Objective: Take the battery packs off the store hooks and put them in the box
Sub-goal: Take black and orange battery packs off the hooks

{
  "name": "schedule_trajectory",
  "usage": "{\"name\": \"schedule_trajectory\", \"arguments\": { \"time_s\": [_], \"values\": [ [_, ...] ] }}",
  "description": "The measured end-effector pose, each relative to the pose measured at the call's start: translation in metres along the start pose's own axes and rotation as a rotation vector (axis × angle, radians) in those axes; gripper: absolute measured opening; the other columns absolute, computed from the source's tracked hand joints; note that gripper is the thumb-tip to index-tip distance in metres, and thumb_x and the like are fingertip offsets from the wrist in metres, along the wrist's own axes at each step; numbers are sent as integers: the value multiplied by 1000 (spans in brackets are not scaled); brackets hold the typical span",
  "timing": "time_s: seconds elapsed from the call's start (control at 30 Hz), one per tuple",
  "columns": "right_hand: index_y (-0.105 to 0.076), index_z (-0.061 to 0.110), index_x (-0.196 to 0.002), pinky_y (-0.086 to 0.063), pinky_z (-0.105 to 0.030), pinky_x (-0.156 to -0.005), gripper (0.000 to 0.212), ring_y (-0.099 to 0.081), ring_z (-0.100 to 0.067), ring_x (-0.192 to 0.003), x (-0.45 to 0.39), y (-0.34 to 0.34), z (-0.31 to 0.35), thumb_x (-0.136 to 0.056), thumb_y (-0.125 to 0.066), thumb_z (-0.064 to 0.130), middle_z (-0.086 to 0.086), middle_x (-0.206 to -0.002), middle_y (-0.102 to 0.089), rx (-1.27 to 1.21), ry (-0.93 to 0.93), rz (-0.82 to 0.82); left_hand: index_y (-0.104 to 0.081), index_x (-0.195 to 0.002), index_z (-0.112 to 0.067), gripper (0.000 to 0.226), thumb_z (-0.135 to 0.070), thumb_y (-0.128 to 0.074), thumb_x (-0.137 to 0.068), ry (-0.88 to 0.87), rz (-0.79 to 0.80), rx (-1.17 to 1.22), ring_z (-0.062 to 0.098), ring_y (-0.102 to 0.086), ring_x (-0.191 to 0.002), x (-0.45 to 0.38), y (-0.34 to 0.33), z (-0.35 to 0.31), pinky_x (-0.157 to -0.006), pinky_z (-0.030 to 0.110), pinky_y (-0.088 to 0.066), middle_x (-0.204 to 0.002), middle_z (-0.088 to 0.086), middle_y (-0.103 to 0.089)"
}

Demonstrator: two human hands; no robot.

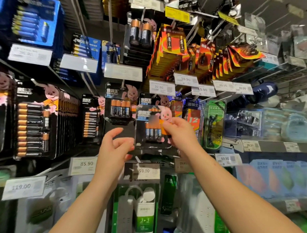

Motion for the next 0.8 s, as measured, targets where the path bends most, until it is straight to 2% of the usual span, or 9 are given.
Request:
{"name": "schedule_trajectory", "arguments": {
  "time_s": [0.07,0.17,0.27,0.37,0.4,0.47,0.53,0.67,0.8],
  "values": [
    [-54,7,-78,-31,-30,-58,23,-42,-18,-56,-8,8,-2,-94,-55,23,-11,-66,-47,-4,-9,-63,-50,-118,-28,35,-8,-63,-93,33,43,-21,9,-62,-76,0,-1,3,-60,21,-47,-90,0,-66],
    [-52,11,-79,-24,-28,-54,19,-32,-16,-51,-21,12,1,-96,-53,21,-8,-63,-38,-8,-17,-120,-53,-107,-33,29,-10,-65,-93,61,81,-45,11,-65,-82,2,-2,6,-71,28,-53,-89,-1,-66],
    [-55,8,-81,-26,-30,-57,20,-35,-17,-54,-33,11,8,-96,-52,21,-8,-65,-42,-2,-3,-153,-54,-108,-32,28,-13,-65,-93,68,85,-67,11,-67,-84,1,0,5,-74,27,-55,-93,-1,-67],
    [-58,-8,-92,-31,-34,-64,32,-41,-20,-64,-42,9,16,-95,-52,23,-11,-76,-51,0,13,-175,-55,-110,-32,27,-14,-66,-93,71,80,-98,10,-68,-83,0,4,3,-72,27,-56,-94,-1,-68],
    [-59,-8,-96,-32,-34,-64,33,-43,-21,-65,-44,8,18,-95,-51,24,-12,-77,-53,12,20,-180,-55,-108,-32,27,-13,-66,-92,72,76,-104,10,-69,-82,0,6,3,-72,27,-56,-93,-2,-68],
    [-60,-6,-87,-35,-33,-66,31,-53,-29,-70,-48,7,21,-96,-51,23,-16,-82,-61,44,33,-191,-56,-107,-33,26,-14,-67,-92,71,68,-108,9,-70,-80,0,9,3,-72,27,-56,-89,-5,-69],
    [-58,3,-79,-37,-32,-66,26,-60,-33,-83,-51,8,22,-96,-52,22,-19,-88,-65,83,29,-216,-57,-106,-33,26,-14,-67,-91,79,59,-101,8,-70,-78,1,11,3,-71,27,-56,-85,-8,-69],
    [-42,14,-66,-32,-32,-59,33,-43,-20,-63,-58,6,20,-96,-53,23,-4,-65,-45,168,5,-204,-58,-106,-31,25,-13,-68,-91,102,50,-85,10,-70,-78,0,14,8,-74,31,-57,-84,-8,-69],
    [-38,15,-64,-30,-31,-55,36,-40,-19,-62,-62,2,16,-95,-54,21,-1,-64,-40,210,0,-194,-60,-108,-28,24,-13,-67,-91,119,56,-92,9,-70,-78,2,13,15,-79,34,-56,-75,-13,-71]
  ]
}}
Point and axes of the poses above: each hand's wrist, its own x-axis away from the middle knuckle, its own y-axis out of the back of the hand, z = x × y, the point moved 7 cm from there along -x, towards the middle knuckle
